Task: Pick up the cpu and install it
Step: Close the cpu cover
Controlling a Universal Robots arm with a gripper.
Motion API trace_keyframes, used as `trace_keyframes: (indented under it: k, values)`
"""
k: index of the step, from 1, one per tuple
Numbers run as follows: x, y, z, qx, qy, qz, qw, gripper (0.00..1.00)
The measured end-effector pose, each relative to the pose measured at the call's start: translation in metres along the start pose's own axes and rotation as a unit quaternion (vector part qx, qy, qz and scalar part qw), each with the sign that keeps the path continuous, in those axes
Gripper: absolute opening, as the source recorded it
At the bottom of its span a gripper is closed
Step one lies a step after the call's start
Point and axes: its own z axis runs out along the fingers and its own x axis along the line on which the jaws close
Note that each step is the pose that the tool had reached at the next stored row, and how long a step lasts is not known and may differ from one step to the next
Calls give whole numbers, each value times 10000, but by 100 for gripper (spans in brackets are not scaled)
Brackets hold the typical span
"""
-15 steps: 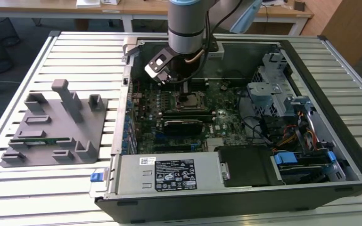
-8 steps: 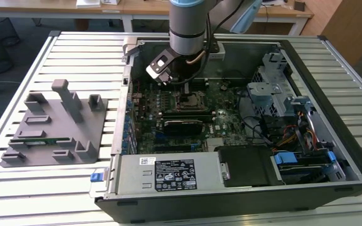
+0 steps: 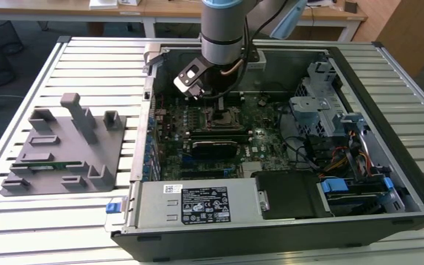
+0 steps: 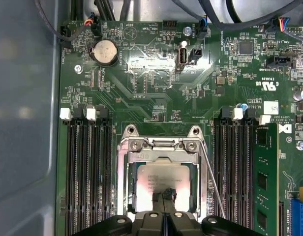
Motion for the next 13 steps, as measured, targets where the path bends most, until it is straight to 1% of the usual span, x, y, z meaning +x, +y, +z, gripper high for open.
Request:
trace_keyframes:
  k: [2, 5, 10, 13]
  values:
    - [0, 1, -10, 0, 0, 0, 10000, 11]
    - [0, 2, -49, 0, 1, 0, 10000, 11]
    - [-1, 5, -160, 0, 1, 0, 10000, 11]
    - [0, 35, -175, -1, 2, -1, 10000, 11]
